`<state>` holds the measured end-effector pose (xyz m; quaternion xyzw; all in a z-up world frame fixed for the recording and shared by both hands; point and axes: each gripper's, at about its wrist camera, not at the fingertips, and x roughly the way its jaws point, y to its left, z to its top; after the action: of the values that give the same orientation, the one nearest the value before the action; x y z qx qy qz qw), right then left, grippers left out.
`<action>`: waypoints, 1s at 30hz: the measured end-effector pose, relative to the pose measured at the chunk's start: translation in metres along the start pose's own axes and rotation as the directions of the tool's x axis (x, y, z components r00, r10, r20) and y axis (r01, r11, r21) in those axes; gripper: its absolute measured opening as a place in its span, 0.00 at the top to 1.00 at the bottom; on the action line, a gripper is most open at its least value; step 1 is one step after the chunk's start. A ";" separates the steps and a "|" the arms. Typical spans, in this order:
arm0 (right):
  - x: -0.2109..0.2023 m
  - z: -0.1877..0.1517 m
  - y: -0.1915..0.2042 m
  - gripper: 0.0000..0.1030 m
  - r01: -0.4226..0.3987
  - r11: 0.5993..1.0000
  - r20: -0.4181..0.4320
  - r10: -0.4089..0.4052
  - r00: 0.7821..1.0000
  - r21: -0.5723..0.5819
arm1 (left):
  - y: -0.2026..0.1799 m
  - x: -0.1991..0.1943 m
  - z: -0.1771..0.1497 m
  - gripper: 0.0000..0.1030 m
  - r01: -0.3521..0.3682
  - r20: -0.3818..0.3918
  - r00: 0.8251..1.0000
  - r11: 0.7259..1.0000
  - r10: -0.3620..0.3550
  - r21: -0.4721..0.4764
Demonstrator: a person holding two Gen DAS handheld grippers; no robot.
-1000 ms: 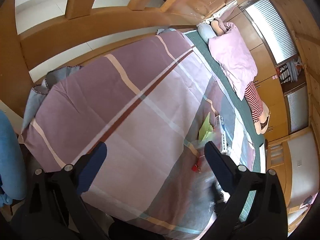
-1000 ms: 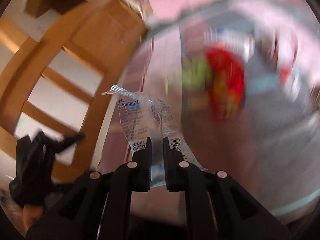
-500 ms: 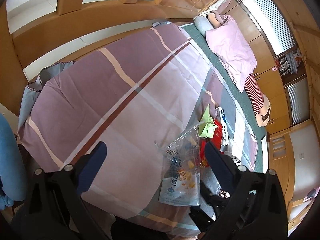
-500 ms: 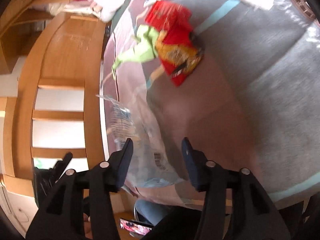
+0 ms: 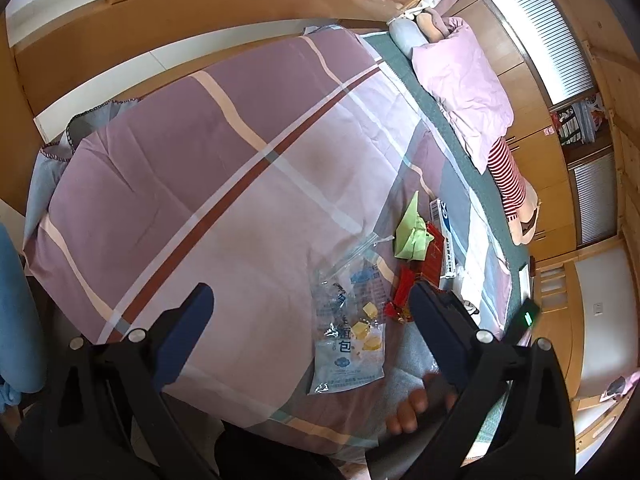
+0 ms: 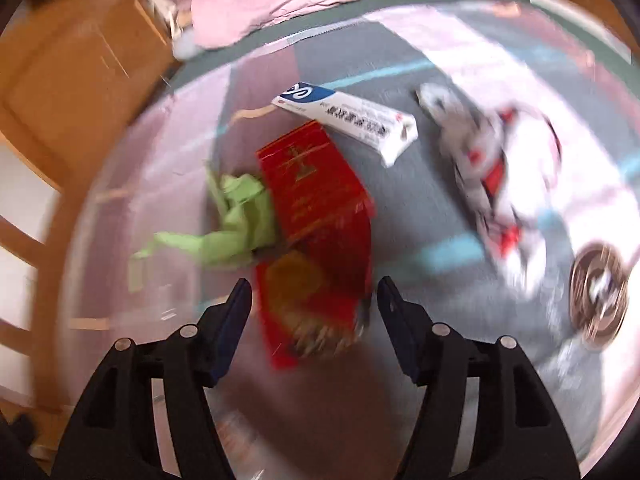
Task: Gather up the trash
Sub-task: 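Grasp the red wrapper with the right tool while the left tool grasps the clear snack bag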
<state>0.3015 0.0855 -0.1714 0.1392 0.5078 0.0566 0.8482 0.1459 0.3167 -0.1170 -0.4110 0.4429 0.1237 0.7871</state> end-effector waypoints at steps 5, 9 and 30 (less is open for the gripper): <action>-0.012 -0.015 -0.015 0.63 0.007 1.000 -0.004 -0.007 1.000 0.015 | 0.000 0.005 -0.001 0.05 0.005 -0.021 1.000 1.000 -0.006 -0.016; -0.046 -0.029 -0.053 0.63 -0.009 0.988 -0.005 0.009 1.000 0.153 | -0.006 0.014 -0.008 0.06 0.013 -0.051 0.999 1.000 -0.013 -0.001; -0.140 -0.082 -0.109 0.62 -0.122 0.915 0.271 0.014 0.962 0.385 | -0.065 0.108 -0.084 0.05 -0.169 -0.153 0.957 0.904 0.245 0.392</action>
<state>0.1580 -0.0374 -0.1210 0.3329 0.3865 -0.0373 0.8593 0.1945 0.1942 -0.1906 -0.2135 0.5761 0.0783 0.7851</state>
